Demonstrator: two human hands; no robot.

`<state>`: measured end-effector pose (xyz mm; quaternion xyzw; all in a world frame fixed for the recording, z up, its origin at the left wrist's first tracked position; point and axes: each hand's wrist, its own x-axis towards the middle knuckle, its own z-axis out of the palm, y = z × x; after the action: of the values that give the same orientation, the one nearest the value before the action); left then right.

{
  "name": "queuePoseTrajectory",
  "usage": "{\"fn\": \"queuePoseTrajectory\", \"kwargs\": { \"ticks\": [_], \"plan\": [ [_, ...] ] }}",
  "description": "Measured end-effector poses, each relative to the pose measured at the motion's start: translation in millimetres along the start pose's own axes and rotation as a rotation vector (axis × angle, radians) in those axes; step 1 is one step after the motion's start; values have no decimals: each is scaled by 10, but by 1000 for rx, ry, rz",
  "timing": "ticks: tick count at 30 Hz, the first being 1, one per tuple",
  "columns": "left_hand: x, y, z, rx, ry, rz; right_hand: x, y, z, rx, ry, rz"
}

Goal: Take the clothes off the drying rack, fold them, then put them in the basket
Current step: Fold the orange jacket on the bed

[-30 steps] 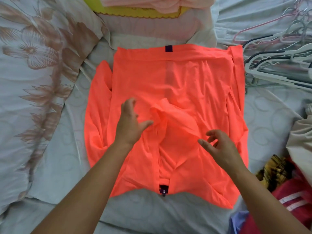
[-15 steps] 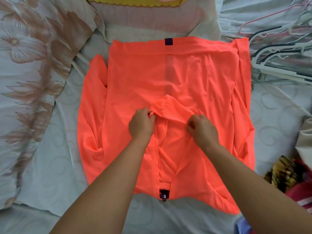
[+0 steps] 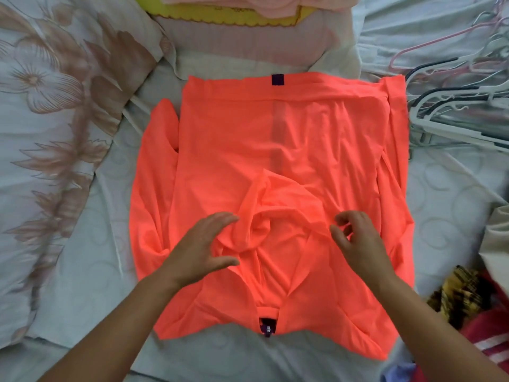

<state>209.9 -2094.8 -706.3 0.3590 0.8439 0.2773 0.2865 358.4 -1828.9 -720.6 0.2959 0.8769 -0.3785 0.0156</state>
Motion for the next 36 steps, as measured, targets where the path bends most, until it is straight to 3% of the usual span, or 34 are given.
{"fn": "queuePoseTrajectory", "kwargs": {
  "ticks": [3, 5, 7, 10, 13, 15, 17, 19, 22, 24, 26, 28, 31, 36],
  "plan": [
    [157, -57, 59, -135, 174, -364, 201, -172, 154, -59, -53, 24],
    [283, -53, 93, -192, 119, -493, 330, -251, 252, -190, -160, 51],
    [362, -56, 142, -204, 102, -481, 411, -301, 269, -270, -194, 59],
    [410, -63, 83, -170, 212, -469, 413, -266, 121, -215, -172, 87],
    [490, -84, 28, -115, 273, -466, 352, -121, -57, -181, -269, 139],
    [580, -30, 53, -222, 182, -483, 348, -102, -39, -123, -230, 142],
    [687, 8, 113, -160, 22, -486, 455, -171, 51, -49, -126, 187],
    [754, 26, 105, -142, -26, -498, 599, -243, 160, -10, -169, 263],
    [703, -12, -83, -638, 183, -566, 691, -335, 134, 104, -258, 232],
    [583, -62, -268, -937, 383, -572, 677, -396, -4, 358, -145, 201],
    [505, -117, -366, -1027, 434, -533, 657, -425, -119, 579, -27, 206],
    [515, -109, -375, -956, 360, -532, 682, -406, -111, 561, 33, 231],
    [633, -136, -264, -712, 310, -569, 717, -334, 45, 306, -6, 248],
    [901, -167, -73, -239, 234, -423, 761, -374, 329, 19, -53, 91]
  ]
}}
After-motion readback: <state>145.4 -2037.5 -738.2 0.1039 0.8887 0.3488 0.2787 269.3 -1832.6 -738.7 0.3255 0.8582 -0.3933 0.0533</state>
